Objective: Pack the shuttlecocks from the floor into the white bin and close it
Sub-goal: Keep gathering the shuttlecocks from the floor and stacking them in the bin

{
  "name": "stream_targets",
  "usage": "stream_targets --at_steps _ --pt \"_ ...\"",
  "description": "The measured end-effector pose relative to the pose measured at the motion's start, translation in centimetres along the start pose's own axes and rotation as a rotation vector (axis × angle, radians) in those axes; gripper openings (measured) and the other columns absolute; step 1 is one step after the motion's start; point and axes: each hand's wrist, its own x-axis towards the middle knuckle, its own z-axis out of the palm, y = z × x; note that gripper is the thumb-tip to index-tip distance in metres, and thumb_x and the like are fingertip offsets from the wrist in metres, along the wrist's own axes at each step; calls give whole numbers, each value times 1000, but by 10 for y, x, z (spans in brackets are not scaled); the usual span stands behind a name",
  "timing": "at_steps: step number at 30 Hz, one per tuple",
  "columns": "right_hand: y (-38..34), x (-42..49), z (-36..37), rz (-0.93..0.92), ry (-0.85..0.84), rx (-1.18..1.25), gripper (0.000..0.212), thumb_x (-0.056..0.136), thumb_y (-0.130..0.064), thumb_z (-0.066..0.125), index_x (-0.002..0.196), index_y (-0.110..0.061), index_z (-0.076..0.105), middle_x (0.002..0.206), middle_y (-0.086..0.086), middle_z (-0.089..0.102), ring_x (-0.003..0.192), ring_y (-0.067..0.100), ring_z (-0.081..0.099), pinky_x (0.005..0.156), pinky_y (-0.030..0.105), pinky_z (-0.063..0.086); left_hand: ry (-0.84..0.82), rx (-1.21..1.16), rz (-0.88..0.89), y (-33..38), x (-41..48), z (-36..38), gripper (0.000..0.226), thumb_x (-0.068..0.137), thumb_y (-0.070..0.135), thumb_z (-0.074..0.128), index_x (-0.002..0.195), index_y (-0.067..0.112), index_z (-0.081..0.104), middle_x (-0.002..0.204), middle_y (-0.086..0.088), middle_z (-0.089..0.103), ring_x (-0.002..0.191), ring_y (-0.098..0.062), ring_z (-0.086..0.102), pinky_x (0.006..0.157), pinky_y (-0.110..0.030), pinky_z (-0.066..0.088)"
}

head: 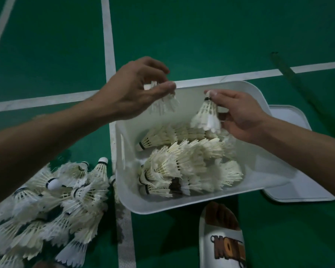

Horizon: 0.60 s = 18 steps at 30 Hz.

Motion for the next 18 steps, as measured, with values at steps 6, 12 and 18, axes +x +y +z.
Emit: stream_targets --at_steps 6,12,18 --pt "4 -5 -31 -270 -159 -1074 23 91 -34 62 111 -24 66 95 -3 68 73 13 65 70 28 51 -194 -70 -77 1 0 30 5 83 35 64 86 32 66 127 8 52 104 -9 57 93 -28 50" --pt "13 -12 -38 -174 -204 -1418 26 70 -31 75 86 -16 61 84 1 65 78 19 62 63 31 48 -316 -282 -293 4 -7 52 67 61 32 79 121 35 49 129 10 49 95 -10 65 73 -23 53" --pt "18 -8 -37 -169 -463 -1572 26 77 -32 73 94 -19 59 91 -3 60 82 19 56 67 30 44 -302 -265 -435 -3 -6 55 54 57 33 86 107 24 66 93 10 70 88 -4 66 80 -28 52"
